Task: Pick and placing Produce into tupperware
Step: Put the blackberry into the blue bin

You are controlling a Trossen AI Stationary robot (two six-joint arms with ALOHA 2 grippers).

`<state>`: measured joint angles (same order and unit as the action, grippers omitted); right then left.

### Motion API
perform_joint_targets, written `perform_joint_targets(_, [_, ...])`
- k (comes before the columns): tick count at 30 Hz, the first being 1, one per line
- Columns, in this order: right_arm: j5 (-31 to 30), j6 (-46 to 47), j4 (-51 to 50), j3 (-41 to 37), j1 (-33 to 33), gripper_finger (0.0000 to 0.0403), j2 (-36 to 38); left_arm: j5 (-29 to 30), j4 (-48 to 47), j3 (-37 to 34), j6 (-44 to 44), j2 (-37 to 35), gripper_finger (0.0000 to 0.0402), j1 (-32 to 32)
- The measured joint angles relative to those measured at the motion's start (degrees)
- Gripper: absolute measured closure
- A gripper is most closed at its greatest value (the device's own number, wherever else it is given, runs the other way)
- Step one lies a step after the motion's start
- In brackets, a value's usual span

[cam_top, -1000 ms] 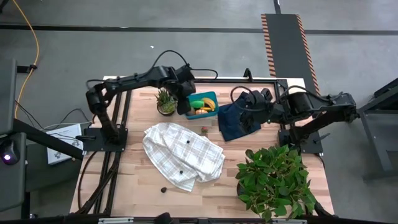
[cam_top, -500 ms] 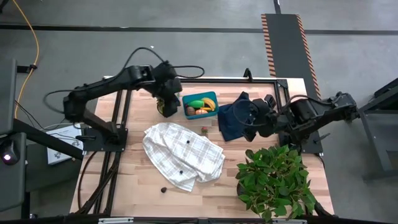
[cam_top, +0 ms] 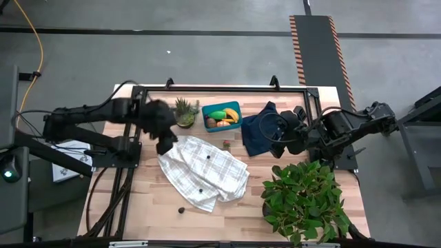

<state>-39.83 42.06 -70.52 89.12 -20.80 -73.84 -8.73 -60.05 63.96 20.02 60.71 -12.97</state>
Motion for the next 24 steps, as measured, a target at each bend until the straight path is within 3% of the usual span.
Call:
perform_joint_targets(6, [0.1,-1.4,0.0,0.0,0.0,0.0190,0.0,6.8,0.4,-5.6,15.1,-3.6,0.0355,13.0])
perform_joint_targets(15, [0.9,-2.0,0.0,0.0,0.0,0.0190,0.0,17.7,2.8,-6.6,32.6,0.0,0.0355,30.8])
perform_joint_targets(24, [1.1,-2.7,0.0,0.0,0.0,0.0190,0.0,17.8,3.8,-6.6,45.4,8.7,0.0355,40.6])
